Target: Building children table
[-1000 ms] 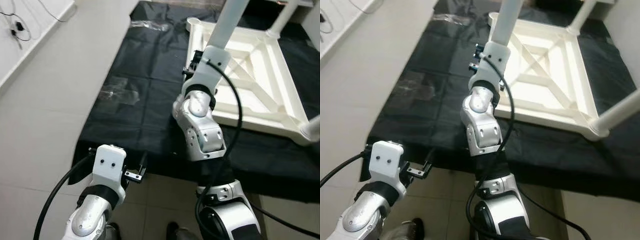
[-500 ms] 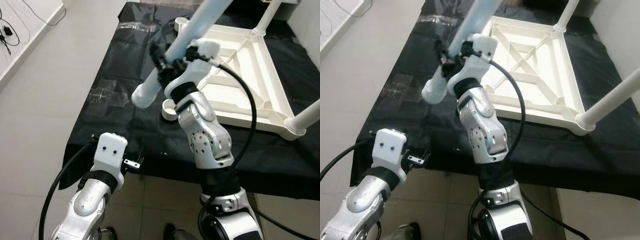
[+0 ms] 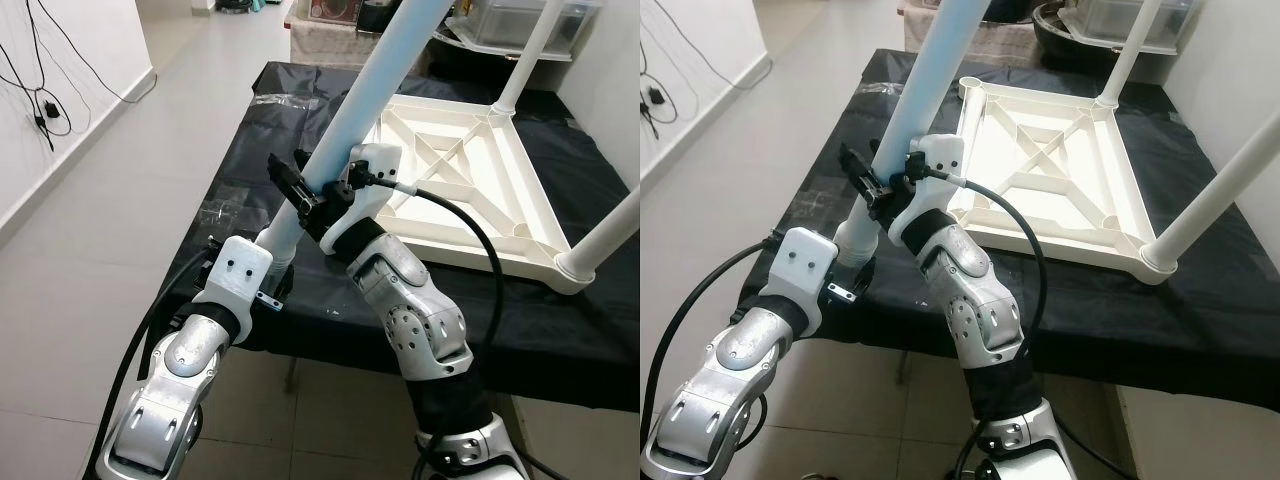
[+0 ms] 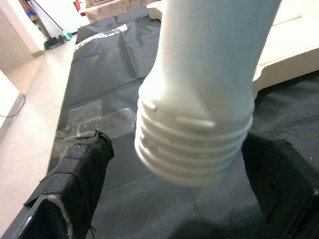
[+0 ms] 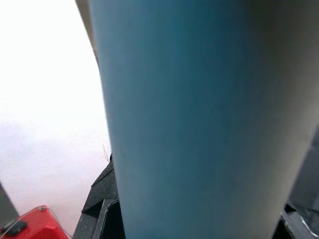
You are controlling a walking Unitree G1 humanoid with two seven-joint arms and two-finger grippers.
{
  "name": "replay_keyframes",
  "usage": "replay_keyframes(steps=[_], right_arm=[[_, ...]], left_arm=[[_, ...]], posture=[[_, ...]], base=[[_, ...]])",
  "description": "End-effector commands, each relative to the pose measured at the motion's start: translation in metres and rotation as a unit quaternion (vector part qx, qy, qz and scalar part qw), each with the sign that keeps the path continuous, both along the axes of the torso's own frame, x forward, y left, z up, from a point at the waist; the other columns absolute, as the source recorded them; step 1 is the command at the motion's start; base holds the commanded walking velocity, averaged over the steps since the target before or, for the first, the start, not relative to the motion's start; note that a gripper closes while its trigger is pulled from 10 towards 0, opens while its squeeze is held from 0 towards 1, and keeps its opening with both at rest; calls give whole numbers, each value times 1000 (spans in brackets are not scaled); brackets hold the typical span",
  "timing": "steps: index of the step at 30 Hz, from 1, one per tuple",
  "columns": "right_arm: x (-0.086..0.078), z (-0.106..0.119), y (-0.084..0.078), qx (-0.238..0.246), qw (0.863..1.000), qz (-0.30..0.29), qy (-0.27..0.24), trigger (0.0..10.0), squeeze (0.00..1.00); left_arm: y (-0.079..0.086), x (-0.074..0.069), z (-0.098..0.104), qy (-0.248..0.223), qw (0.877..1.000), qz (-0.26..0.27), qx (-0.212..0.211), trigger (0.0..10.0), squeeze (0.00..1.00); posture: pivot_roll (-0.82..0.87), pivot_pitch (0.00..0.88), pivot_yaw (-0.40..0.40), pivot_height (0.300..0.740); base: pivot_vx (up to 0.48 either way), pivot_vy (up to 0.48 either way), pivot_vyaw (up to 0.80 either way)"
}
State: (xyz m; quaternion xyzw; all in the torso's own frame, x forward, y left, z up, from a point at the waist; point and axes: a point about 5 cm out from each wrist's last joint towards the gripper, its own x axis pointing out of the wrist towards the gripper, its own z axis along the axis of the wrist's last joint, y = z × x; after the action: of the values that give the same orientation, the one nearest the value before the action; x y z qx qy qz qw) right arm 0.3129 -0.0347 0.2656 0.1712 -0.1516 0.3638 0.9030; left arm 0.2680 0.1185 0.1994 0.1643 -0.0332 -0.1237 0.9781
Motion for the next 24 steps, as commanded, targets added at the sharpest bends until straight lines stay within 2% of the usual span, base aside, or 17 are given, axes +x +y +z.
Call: replay_keyframes(steps=[1, 13, 20, 21, 22, 24], right_arm=[[-8, 1, 3, 1, 1000, 28, -6, 10000, 0], [-15, -5, 9, -5, 998, 64, 0, 10000, 0], [-17, -10, 10, -10, 998, 67, 8, 10000, 0], [-17, -10, 10, -10, 998, 68, 9, 10000, 0], [-17, -11, 10, -11, 998, 69, 10, 10000, 0], [-17, -11, 10, -11, 998, 69, 10, 10000, 0]], left_arm=[[1, 2, -8, 17, 1000, -3, 14, 10000, 0], [-5, 8, -7, 5, 1000, -14, 10, 10000, 0], [-18, 8, -4, -6, 999, -50, 2, 10000, 0], [-19, 7, -5, -3, 999, -50, 2, 5765, 0], [-19, 6, -8, 2, 999, -53, 6, 0, 0], [-19, 6, -10, 5, 998, -55, 8, 0, 0]], posture=[[111, 93, -62, 740], [110, 97, -64, 740], [110, 100, -61, 740], [110, 101, -61, 740], [110, 101, -61, 740], [109, 100, -60, 740]], base=[[0, 0, 0], [0, 0, 0], [0, 0, 0], [0, 0, 0], [0, 0, 0], [0, 0, 0]])
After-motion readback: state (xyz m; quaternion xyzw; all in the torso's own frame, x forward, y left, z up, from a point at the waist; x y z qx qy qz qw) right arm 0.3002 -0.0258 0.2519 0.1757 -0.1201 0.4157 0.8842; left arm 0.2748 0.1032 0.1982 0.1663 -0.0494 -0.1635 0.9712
